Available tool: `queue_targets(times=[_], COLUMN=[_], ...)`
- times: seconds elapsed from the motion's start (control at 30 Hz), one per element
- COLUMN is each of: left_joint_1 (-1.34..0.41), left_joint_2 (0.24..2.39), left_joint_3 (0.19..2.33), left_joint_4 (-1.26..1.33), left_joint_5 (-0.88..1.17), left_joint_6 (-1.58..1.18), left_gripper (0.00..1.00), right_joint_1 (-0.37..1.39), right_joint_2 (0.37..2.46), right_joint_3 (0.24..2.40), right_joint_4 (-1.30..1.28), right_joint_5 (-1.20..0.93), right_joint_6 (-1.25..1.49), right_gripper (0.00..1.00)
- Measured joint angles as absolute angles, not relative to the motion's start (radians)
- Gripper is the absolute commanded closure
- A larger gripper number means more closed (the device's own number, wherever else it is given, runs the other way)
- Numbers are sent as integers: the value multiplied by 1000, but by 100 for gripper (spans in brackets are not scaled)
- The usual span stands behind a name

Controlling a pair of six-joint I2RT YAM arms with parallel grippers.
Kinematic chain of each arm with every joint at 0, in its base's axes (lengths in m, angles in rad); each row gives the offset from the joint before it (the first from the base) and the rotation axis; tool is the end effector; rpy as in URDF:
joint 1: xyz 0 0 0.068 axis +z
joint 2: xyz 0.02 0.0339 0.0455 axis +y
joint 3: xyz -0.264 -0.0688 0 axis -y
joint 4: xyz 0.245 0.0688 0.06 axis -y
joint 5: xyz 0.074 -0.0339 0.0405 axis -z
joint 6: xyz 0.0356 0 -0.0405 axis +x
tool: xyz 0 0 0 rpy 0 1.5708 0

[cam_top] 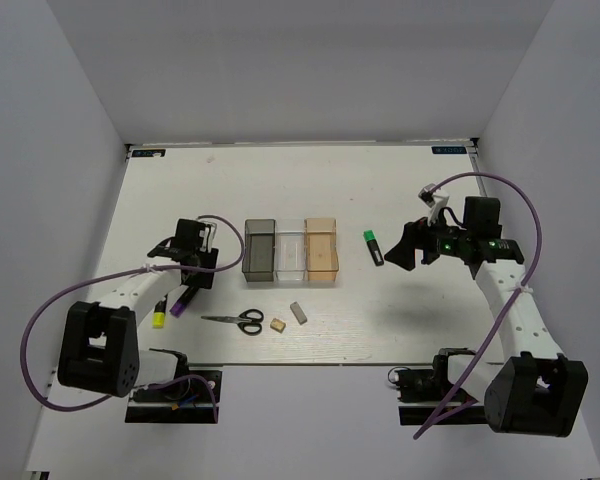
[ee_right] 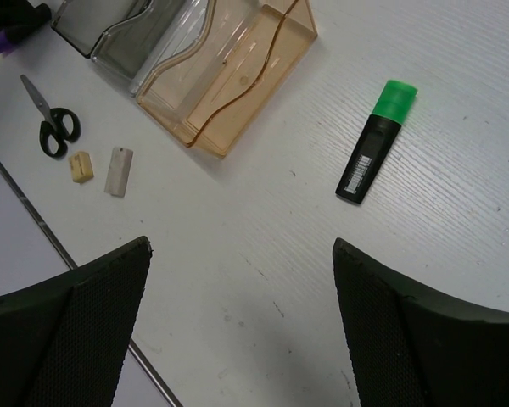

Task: Sort the stationery into containers
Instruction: Pick up the stationery from the center of the board.

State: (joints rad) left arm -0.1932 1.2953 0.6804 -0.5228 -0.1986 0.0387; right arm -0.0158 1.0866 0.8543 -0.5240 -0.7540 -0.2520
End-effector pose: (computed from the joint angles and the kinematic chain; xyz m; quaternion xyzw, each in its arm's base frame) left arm 0.2257 -0.0370 0.1764 0.0913 0.9678 0.0800 0.2206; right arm 0.2224 0.0209 0.2805 -0.2454 0.8306 0.2858 0.4101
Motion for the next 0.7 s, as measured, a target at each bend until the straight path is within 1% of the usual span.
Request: queue_targets(times=[0.23,0.27,0.37,0.47,0.5,0.6,0.63,0.7], left_joint_1=[-172,-166,-148,-130,-125,-119,-120,-117], left_joint_2=[1380,1380,1380,1386,1389,1398,1400,1401], left_joint_3=[682,682,679,677,677,677,677,677], left_joint_4=[-525,-523,-517,-507,-502,-487,-484,-480], left_joint_5=[-185,-181,-165,-146,-141,-138,-138,-137], left_joint_6=[61,63,67,68,69,75,77,78], left_gripper=[33,33,39,51,59,68,73,77], right_joint_1=[-19,-19,-19,-19,-19,-20,-20,-20], right_joint_2=[1069,1068,1064,1060,1059,1056,1055,1051], right_joint_3=[854,854,854,854,854,853,853,853], right_joint_4=[-524,-524,-524,-524,-524,-524,-524,-524], right_joint_5=[-766,-766,-766,-767,-767,-767,-767,-767], right_joint_6=[-266,-267,-269,-270,-270,-270,-270,-270], right_gripper=[11,10,10,10,10,10,10,10])
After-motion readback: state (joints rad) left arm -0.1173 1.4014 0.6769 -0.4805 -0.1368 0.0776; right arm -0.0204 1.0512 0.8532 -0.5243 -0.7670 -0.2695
